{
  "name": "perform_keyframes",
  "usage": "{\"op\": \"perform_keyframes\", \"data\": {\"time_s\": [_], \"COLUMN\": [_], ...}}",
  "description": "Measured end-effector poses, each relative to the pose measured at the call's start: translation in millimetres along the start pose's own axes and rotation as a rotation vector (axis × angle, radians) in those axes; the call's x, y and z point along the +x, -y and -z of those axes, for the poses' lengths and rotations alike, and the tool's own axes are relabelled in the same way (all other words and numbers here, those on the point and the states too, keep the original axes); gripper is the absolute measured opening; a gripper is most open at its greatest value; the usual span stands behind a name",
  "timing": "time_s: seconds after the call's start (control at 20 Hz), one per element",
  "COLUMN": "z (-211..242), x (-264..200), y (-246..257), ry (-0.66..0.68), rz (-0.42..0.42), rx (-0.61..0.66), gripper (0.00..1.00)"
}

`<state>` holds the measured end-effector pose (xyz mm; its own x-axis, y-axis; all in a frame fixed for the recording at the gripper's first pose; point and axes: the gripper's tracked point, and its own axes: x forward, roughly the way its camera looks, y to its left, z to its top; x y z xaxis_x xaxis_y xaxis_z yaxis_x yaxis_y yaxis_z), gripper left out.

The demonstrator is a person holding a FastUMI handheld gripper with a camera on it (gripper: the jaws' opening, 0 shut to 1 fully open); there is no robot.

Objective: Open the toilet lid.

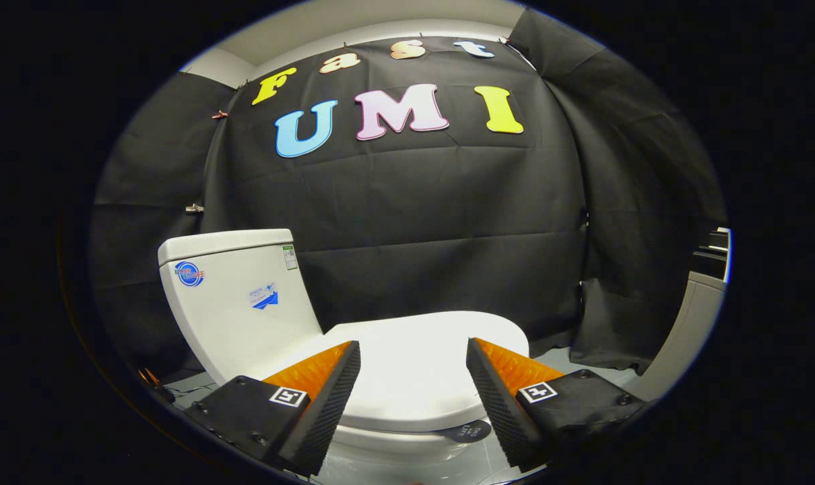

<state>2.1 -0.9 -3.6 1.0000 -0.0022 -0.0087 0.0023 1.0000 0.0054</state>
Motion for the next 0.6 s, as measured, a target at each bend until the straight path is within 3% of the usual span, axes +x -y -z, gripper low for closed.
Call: {"op": "perform_keyframes", "data": {"time_s": [0.6], "z": [0.5], "x": [0.1], "y": [2.4], "ry": [-0.002], "rz": [0.005], "rx": [0.003], "gripper": [0.98]}}
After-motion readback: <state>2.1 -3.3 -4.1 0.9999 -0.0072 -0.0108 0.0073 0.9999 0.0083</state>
